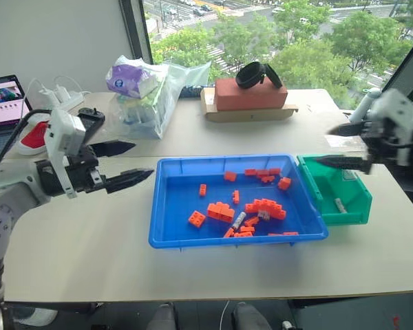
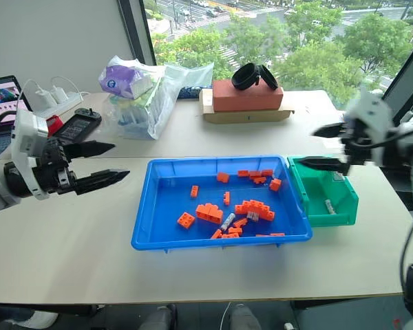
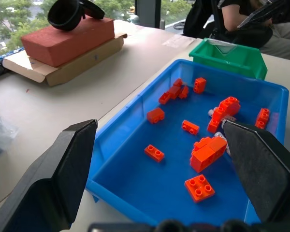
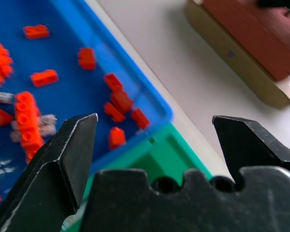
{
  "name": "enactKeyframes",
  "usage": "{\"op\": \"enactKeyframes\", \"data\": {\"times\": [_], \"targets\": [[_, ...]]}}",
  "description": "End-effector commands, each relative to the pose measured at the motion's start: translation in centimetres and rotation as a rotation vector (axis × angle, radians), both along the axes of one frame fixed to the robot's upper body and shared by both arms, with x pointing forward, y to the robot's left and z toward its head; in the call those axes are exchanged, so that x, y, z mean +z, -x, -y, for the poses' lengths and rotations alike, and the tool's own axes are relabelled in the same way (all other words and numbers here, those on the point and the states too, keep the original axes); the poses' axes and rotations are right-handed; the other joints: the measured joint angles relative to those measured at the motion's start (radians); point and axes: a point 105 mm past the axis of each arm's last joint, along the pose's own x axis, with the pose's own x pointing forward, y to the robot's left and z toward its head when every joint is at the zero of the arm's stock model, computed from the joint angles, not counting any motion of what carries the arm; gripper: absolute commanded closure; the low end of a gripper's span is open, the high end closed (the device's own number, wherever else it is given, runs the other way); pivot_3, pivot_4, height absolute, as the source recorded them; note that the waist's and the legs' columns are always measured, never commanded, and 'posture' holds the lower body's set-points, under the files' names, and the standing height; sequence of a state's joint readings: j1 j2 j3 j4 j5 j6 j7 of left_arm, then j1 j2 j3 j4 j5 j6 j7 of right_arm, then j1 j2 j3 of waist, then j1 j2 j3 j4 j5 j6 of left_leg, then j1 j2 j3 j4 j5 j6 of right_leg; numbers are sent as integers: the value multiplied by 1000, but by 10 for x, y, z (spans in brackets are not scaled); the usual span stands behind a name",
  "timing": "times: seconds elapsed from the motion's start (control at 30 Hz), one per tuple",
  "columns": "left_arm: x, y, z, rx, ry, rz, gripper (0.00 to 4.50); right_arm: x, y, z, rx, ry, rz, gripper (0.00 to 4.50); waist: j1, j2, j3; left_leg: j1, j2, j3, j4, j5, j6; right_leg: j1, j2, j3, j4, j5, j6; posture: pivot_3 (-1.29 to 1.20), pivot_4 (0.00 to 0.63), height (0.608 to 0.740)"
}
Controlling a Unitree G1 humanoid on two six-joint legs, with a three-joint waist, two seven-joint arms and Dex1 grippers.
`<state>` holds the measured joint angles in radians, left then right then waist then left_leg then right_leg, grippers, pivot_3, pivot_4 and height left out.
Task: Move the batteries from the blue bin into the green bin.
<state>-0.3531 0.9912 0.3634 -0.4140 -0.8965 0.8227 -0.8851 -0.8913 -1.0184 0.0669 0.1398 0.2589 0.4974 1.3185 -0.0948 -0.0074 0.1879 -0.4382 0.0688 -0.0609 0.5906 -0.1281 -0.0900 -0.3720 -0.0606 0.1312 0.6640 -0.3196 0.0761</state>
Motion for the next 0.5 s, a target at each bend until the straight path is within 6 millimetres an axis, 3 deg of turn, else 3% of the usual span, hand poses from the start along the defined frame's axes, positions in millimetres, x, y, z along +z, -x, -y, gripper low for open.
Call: {"op": "enactKeyframes", "data": {"times": [0.03, 0.13, 0.3, 0.4, 0.5], "targets": [[-13, 8, 0, 12, -38, -22, 0, 8, 19, -43, 173, 5, -85, 38, 6, 0, 0, -1, 0, -1, 0, 0, 0, -1, 0, -1, 0, 0, 0, 0, 150, 740], [-24, 16, 4, 17, -48, -53, 0, -10, 22, -73, 285, 65, -144, 38, 22, -5, 2, -3, 0, -1, 1, 0, 0, -2, 0, -2, 0, 0, 0, 0, 150, 740], [-22, 20, 4, 47, -20, -43, 0, -31, 23, -97, 368, 137, -171, 38, 39, -10, 5, -4, 0, -1, 2, 0, 0, -2, 0, -3, 0, 0, -1, 0, 150, 740], [-22, 24, 3, 55, -3, -49, 0, -48, 20, -86, 347, 219, -185, 38, 44, -10, 5, -4, 0, -1, 2, 0, 0, -2, 0, -3, 0, 0, -1, 0, 150, 740], [-24, 30, 4, 59, 7, -57, 0, -57, 5, -69, 227, 267, -180, 38, 49, -11, 5, -4, 1, -1, 2, 0, 0, -3, 0, -4, 0, 0, -1, 0, 150, 740]]}}
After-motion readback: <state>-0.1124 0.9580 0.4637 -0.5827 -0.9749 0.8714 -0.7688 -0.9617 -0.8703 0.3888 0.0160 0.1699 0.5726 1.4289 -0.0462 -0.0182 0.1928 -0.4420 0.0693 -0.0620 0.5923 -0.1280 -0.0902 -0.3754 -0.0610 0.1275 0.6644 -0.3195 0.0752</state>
